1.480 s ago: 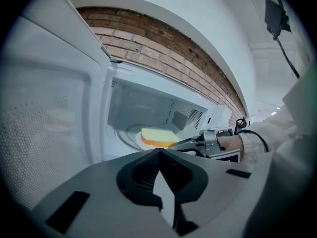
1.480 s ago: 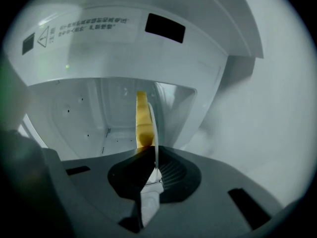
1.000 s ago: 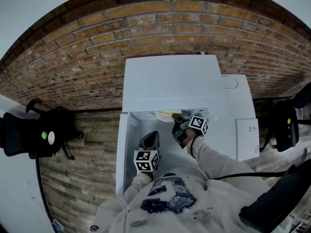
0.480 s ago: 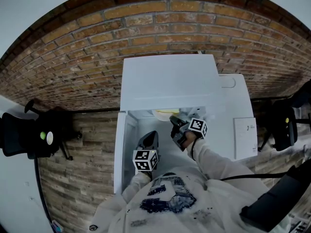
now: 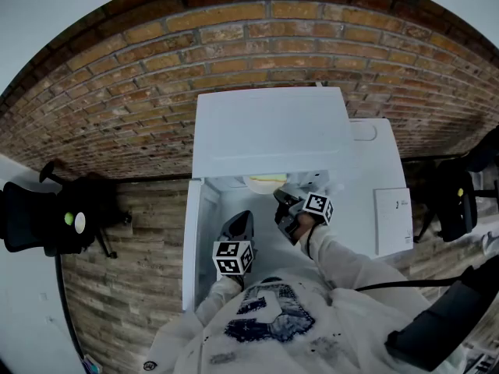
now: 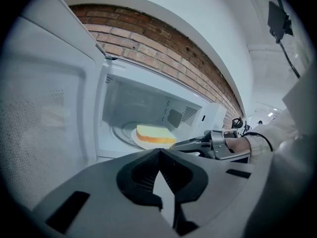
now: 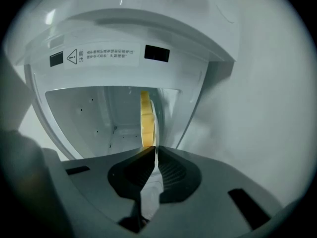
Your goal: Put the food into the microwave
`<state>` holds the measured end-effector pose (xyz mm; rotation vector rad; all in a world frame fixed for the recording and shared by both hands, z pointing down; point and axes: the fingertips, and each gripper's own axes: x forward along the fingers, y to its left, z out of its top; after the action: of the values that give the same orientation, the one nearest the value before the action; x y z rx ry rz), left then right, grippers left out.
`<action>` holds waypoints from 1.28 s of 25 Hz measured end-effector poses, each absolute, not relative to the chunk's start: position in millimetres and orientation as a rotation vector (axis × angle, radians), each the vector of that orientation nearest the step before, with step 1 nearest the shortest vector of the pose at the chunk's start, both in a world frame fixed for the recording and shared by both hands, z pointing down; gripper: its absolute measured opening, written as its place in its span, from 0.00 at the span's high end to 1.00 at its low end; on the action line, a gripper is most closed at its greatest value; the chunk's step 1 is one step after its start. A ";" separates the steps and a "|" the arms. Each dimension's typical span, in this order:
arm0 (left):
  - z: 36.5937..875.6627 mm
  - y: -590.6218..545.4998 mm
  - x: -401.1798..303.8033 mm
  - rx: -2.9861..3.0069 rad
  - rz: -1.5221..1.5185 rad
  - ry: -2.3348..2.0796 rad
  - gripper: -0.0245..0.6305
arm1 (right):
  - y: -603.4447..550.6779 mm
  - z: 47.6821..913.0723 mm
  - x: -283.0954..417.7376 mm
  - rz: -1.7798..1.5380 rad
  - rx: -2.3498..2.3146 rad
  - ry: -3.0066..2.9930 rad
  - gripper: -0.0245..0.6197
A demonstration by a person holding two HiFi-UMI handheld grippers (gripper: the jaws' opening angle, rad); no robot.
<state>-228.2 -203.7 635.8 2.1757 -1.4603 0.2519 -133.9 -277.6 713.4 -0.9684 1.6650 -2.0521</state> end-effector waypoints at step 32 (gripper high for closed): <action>644.4 -207.2 -231.9 2.170 0.280 -1.427 0.95 | -308.9 718.2 -149.3 -2.037 -1.002 1.651 0.93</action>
<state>-231.9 -207.2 644.4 2.1697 -1.4270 0.2802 -149.3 -308.9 718.2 -1.0019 1.6514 -2.0374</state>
